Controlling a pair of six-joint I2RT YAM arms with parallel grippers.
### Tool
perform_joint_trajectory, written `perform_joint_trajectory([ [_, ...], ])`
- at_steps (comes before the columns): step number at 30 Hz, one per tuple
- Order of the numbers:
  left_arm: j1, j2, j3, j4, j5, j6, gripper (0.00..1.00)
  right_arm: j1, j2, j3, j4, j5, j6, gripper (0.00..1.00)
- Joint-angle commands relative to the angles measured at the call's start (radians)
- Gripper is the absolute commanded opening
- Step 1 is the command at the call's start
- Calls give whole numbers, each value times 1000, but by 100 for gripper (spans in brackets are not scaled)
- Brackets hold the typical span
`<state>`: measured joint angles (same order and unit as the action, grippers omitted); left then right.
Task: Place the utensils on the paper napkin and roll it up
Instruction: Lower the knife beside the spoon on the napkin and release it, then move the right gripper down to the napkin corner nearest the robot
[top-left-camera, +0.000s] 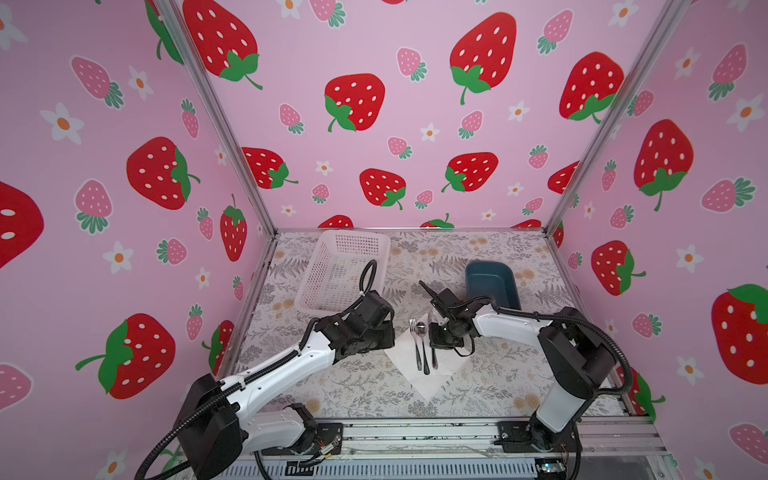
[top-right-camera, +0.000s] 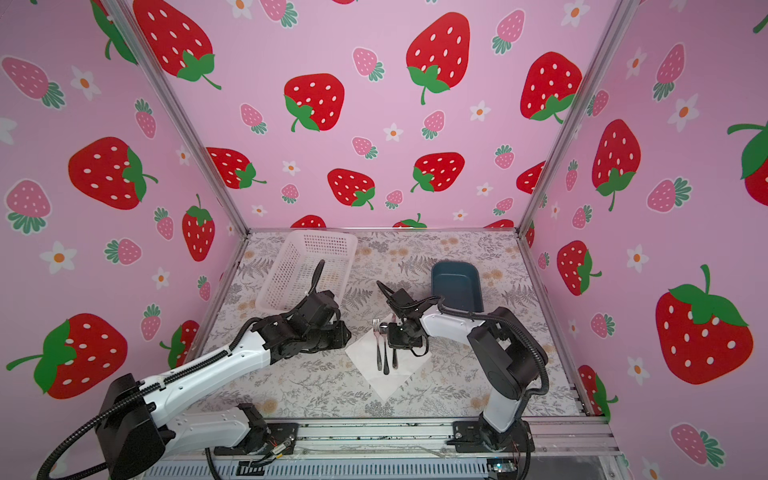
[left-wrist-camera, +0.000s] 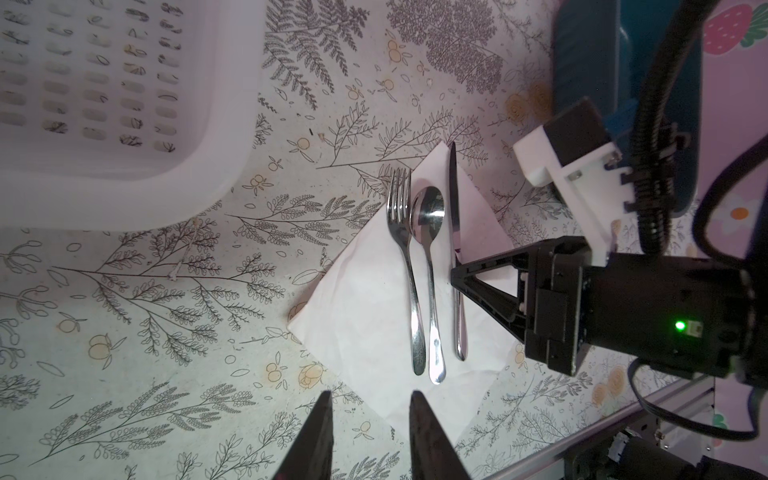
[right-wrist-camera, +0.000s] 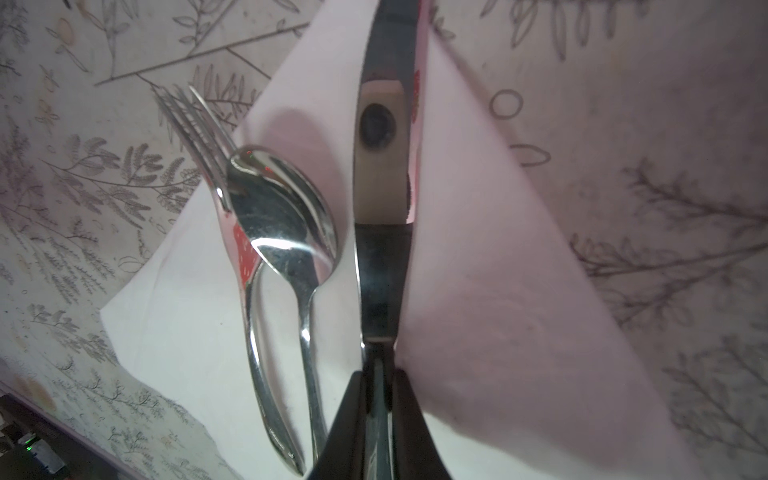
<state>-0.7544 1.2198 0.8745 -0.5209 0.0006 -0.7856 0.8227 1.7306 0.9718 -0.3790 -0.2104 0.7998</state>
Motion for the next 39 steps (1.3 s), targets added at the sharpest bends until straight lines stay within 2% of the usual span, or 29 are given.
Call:
perform_joint_trajectory([
  [1, 6, -13, -1, -13, -4, -1, 33, 8, 5, -26, 11, 24, 38, 17],
  [13, 7, -5, 3, -9, 27, 2, 33, 8, -104, -15, -16, 74, 50, 29],
  [18, 7, -5, -4, -2, 59, -4, 33, 9, -246, -81, 43, 98, 55, 27],
  [23, -1, 3, -22, 4, 125, -26, 31, 11, -339, -166, 121, 63, 68, 24],
  [28, -68, -5, -62, 24, 125, -67, 30, 17, -474, -277, 178, 57, 81, 26],
  [34, -154, -19, -116, 57, 95, -125, 31, 25, -561, -403, 193, -46, 96, 29],
  [39, -182, -25, -144, 68, 98, -155, 31, 55, -678, -530, 275, -84, 177, 31],
])
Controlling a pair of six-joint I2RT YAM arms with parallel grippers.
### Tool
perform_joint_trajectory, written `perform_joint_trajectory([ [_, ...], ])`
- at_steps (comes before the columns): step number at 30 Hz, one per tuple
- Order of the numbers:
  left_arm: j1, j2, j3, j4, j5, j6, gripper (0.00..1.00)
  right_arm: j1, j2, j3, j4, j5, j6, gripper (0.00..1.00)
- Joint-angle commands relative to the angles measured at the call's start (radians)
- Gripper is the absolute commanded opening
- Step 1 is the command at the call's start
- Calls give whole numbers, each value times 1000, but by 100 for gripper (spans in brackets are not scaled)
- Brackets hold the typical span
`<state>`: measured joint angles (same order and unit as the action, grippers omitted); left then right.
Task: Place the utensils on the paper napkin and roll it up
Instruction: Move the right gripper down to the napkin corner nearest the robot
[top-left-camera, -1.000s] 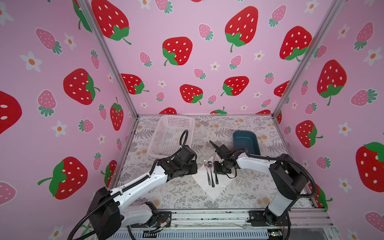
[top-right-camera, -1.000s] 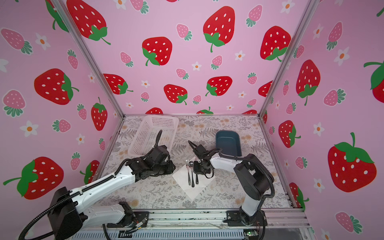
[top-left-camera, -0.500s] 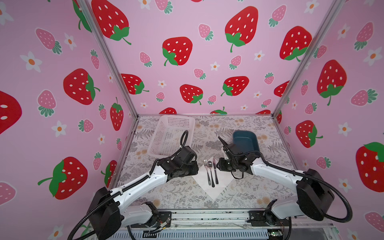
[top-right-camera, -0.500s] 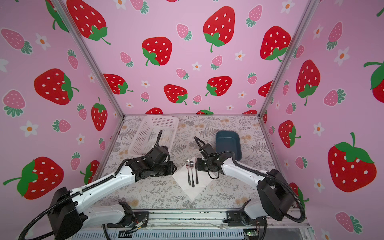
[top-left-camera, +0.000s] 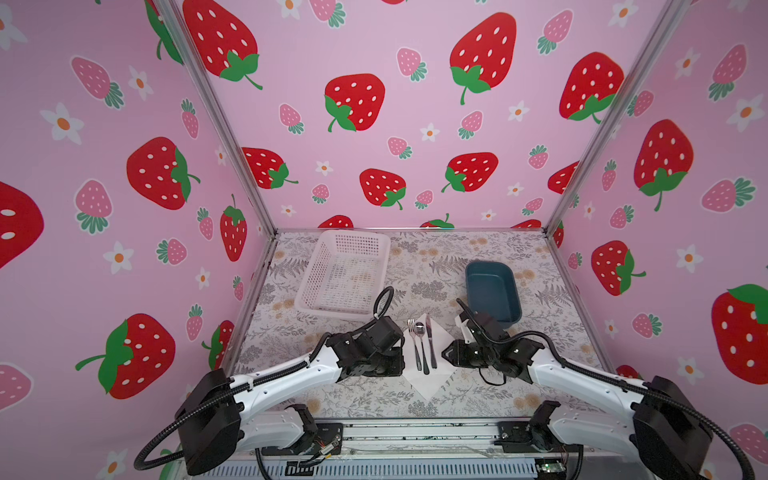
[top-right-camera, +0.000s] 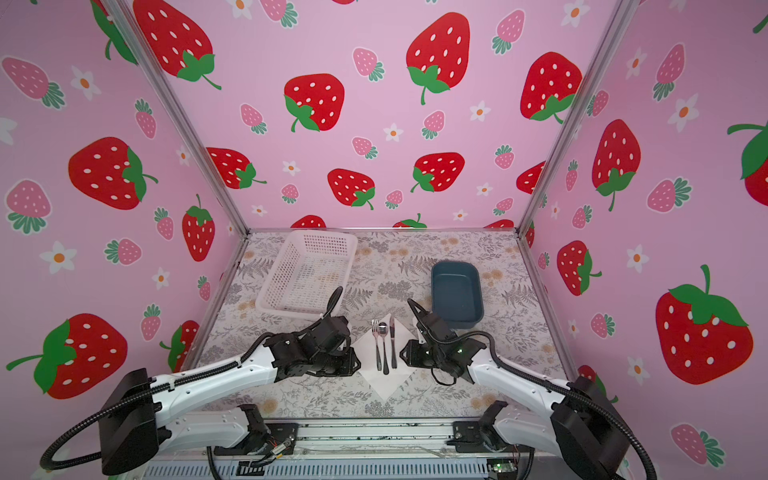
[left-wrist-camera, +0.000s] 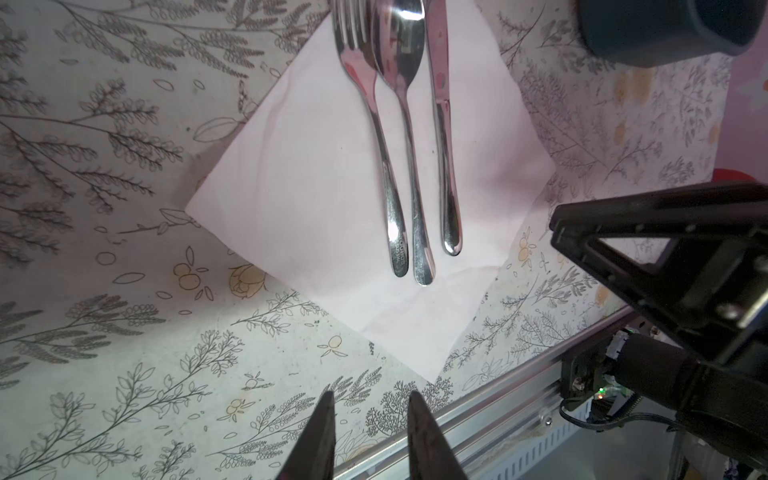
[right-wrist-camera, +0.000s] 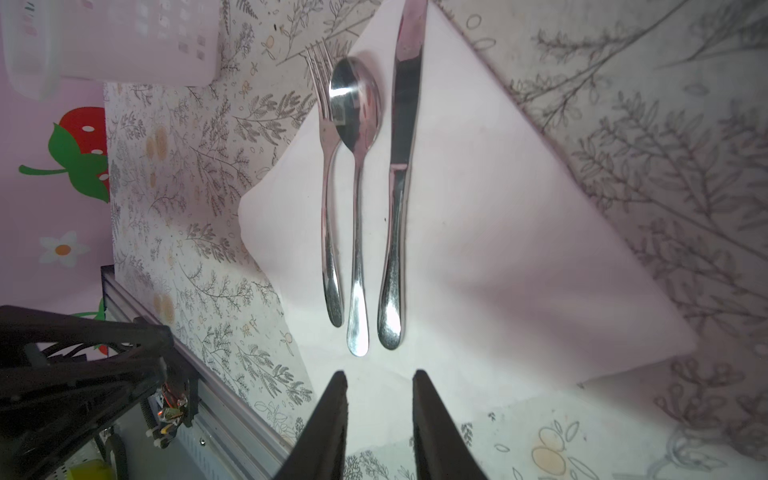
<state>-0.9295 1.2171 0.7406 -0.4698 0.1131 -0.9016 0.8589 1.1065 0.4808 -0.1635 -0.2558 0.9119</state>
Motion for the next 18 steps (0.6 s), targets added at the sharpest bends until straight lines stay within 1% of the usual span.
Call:
perform_joint_trajectory([
  [1, -6, -25, -8, 10, -10, -44, 32, 24, -80, -61, 86, -50, 88, 31],
  [4, -6, -44, 0, -5, -11, -58, 32, 41, -123, -115, 164, -86, 134, 34],
  [7, -5, -60, 0, 0, -18, -70, 34, 65, -105, -121, 159, -107, 154, 36],
  [9, 0, -53, 3, 0, -29, -83, 34, 106, -85, -120, 151, -87, 164, 37],
  [11, 5, -42, 6, 9, -41, -104, 34, 131, -74, -144, 173, -79, 200, 38],
  [15, 6, -20, -4, 74, -90, -155, 35, 171, -82, -192, 168, -20, 301, 40],
  [18, 7, 14, 30, 84, -120, -181, 36, 189, -99, -234, 227, -60, 347, 41],
])
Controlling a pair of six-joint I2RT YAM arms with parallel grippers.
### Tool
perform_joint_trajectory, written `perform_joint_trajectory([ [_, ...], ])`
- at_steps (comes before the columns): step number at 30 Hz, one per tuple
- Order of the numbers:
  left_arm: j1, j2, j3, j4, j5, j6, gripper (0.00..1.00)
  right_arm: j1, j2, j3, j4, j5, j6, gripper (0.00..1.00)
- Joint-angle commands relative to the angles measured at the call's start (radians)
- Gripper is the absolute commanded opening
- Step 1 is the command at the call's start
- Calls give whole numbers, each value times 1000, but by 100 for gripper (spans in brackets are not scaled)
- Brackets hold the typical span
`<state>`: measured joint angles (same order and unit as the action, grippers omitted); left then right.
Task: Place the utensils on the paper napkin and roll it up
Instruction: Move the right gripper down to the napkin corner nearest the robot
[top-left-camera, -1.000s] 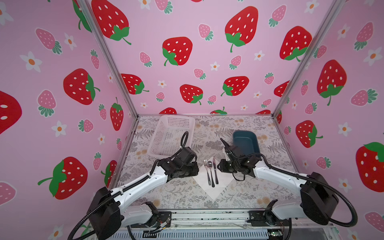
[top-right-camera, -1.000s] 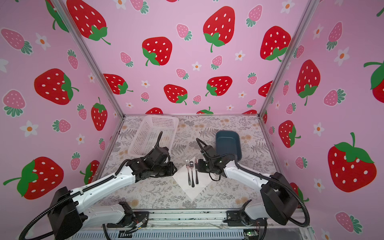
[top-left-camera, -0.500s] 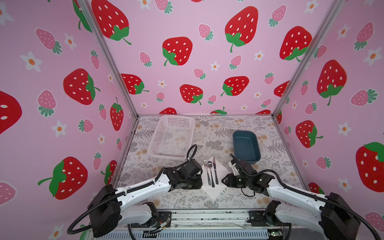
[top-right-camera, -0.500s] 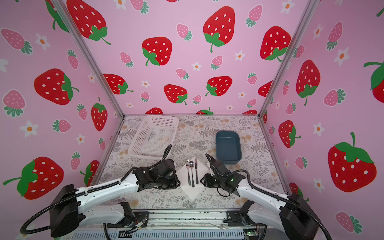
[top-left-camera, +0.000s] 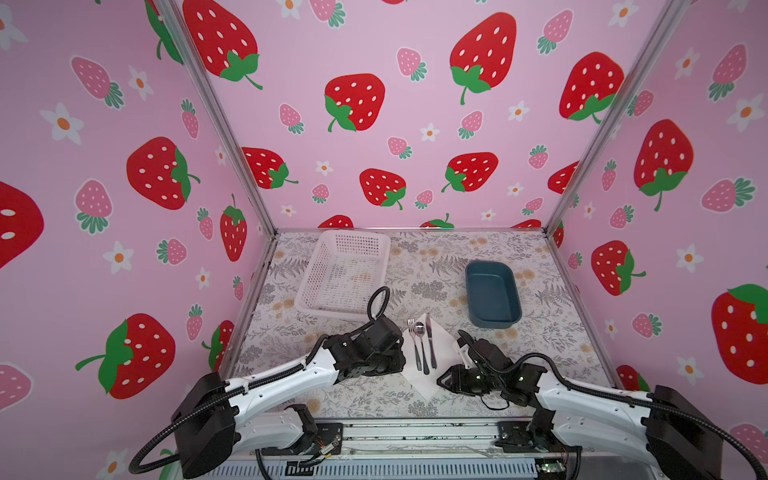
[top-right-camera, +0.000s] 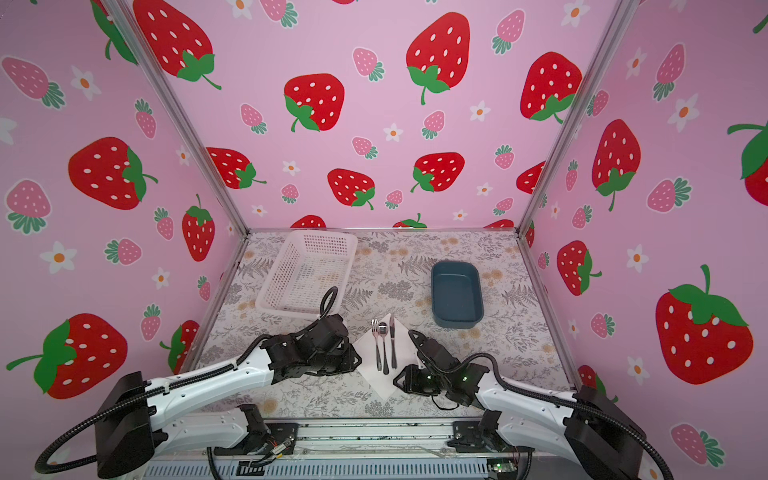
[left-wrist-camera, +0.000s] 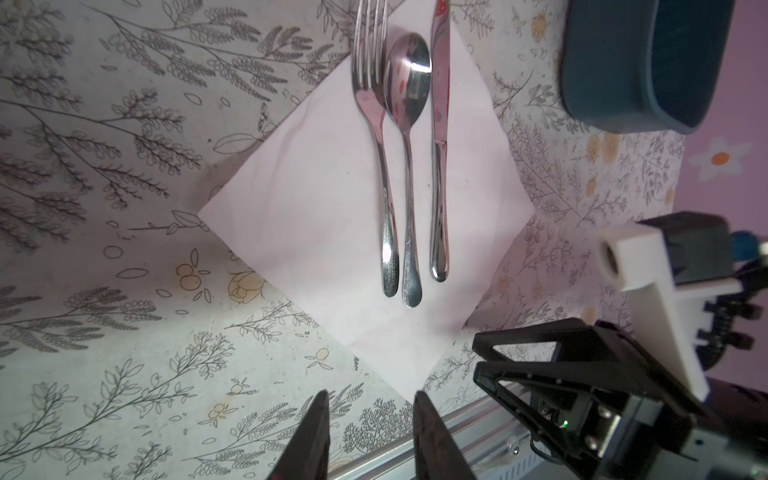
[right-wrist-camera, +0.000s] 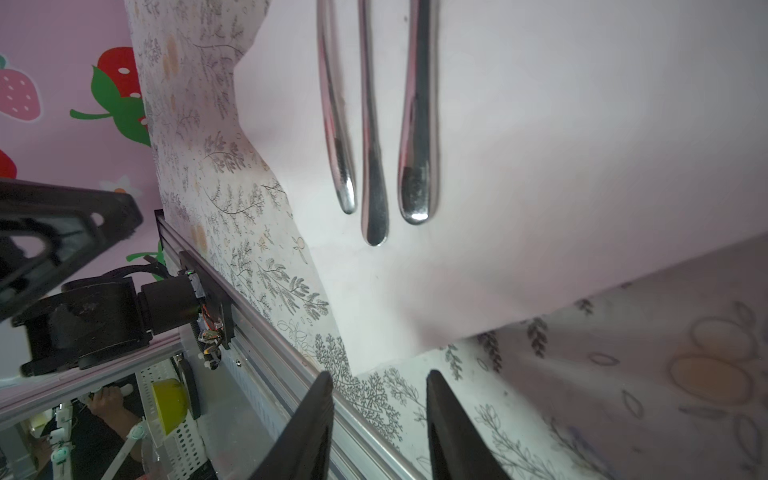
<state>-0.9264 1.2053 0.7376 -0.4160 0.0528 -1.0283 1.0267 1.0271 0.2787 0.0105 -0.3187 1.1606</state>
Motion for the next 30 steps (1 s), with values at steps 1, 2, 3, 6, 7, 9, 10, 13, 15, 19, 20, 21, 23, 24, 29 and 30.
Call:
perform_joint_trajectory([
  [1, 4, 37, 52, 12, -71, -60, 36, 26, -25, -44, 78, -11, 109, 42],
  [2, 3, 50, 77, -11, -88, -68, 36, 27, -27, -54, 96, -31, 122, 42],
  [3, 0, 61, 93, -24, -96, -79, 36, 28, -25, -54, 102, -51, 132, 43],
  [6, -1, 87, 102, -13, -84, -105, 36, 30, -16, -35, 85, -98, 129, 44],
  [7, -2, 93, 102, -8, -79, -107, 36, 31, -18, -35, 75, -98, 129, 46],
  [9, -2, 107, 103, -7, -81, -106, 36, 30, -16, -52, 71, -81, 131, 48],
  [10, -3, 113, 104, -9, -78, -103, 36, 31, -16, -59, 74, -74, 140, 48],
  [13, -1, 123, 130, -40, -82, -65, 36, 43, -34, -98, 159, -73, 198, 48],
  [15, 0, 119, 148, -72, -91, -38, 35, 61, -53, -107, 181, -31, 230, 48],
  [19, 18, 103, 138, -54, -41, 11, 36, 81, -32, -96, 196, 15, 262, 48],
  [20, 22, 102, 134, -45, -22, 24, 36, 85, -15, -96, 213, 27, 266, 48],
  [21, 23, 102, 133, -42, -16, 37, 36, 86, 5, -92, 215, 35, 279, 48],
  [23, 27, 103, 133, -46, -9, 57, 36, 87, 45, -85, 255, 21, 289, 47],
  [24, 32, 102, 135, -53, -7, 64, 36, 93, 64, -79, 278, 17, 291, 47],
  [29, 47, 58, 103, -30, -2, 81, 36, 134, 72, -98, 287, 64, 395, 47],
  [30, 52, 51, 94, -21, 3, 82, 36, 147, 67, -115, 308, 78, 424, 47],
])
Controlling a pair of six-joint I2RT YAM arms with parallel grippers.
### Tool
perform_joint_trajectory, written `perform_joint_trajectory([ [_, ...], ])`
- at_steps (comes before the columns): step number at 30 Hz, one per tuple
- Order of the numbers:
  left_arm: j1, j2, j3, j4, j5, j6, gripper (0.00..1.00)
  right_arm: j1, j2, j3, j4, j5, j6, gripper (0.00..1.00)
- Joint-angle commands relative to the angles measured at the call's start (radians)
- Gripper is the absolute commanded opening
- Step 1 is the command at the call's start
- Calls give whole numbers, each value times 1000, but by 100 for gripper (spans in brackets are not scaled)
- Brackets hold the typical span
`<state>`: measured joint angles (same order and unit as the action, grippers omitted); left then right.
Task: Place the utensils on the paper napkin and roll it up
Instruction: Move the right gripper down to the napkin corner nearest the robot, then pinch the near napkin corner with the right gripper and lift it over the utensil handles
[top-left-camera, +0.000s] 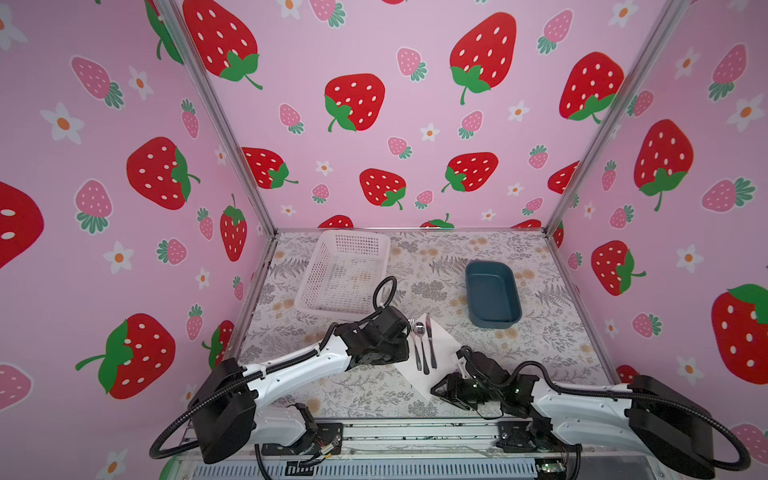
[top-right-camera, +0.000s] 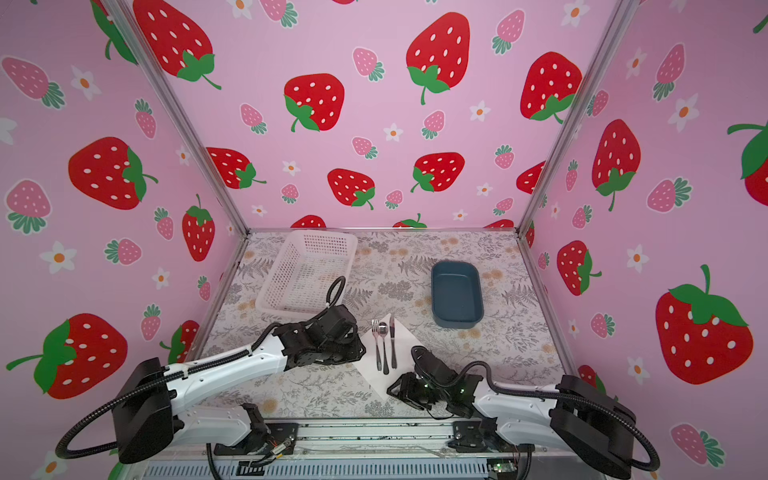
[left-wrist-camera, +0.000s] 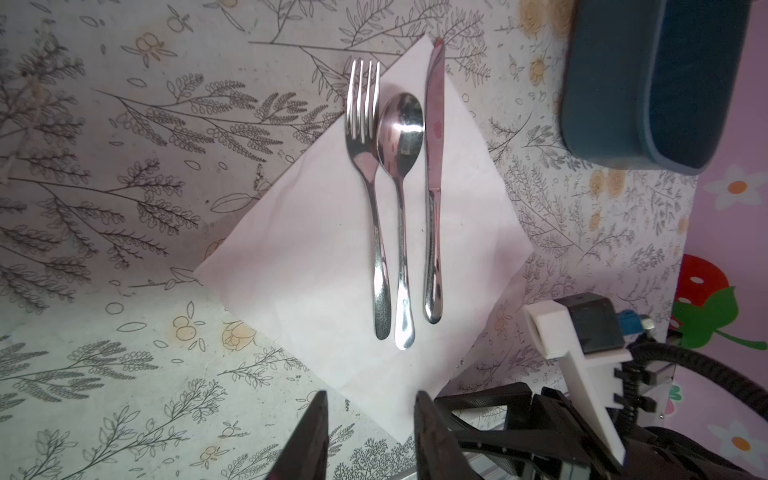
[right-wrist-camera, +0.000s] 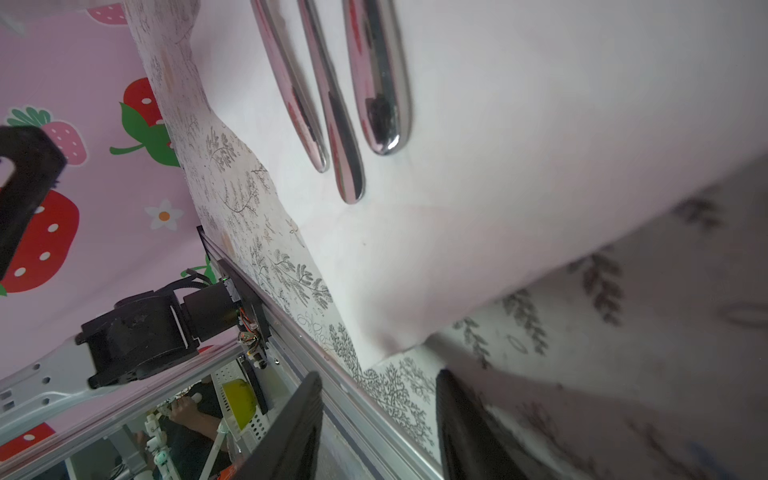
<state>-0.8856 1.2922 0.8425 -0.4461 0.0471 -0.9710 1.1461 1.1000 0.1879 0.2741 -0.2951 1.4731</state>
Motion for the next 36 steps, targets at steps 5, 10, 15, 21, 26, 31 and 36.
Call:
perform_joint_trajectory([
  [5, 26, -46, -19, 17, 23, 45, 37, 44, 15, -35, 70, 59, 149, 47],
  [10, 37, -38, -9, 6, 35, 58, 37, 45, 58, -29, 108, 61, 163, 47],
  [15, 42, -45, 0, -9, 43, 71, 37, 47, 65, -39, 123, 97, 185, 48],
  [21, 42, -33, 7, -13, 46, 78, 37, 47, 90, -40, 200, 100, 191, 48],
  [26, 42, -30, -3, 14, 61, 62, 37, 47, 123, -39, 258, 93, 190, 48],
  [31, 42, -22, 12, -4, 72, 79, 38, 47, 155, -27, 325, 84, 176, 48],
  [36, 42, -31, 15, -21, 71, 83, 38, 48, 134, 5, 332, 122, 138, 48],
])
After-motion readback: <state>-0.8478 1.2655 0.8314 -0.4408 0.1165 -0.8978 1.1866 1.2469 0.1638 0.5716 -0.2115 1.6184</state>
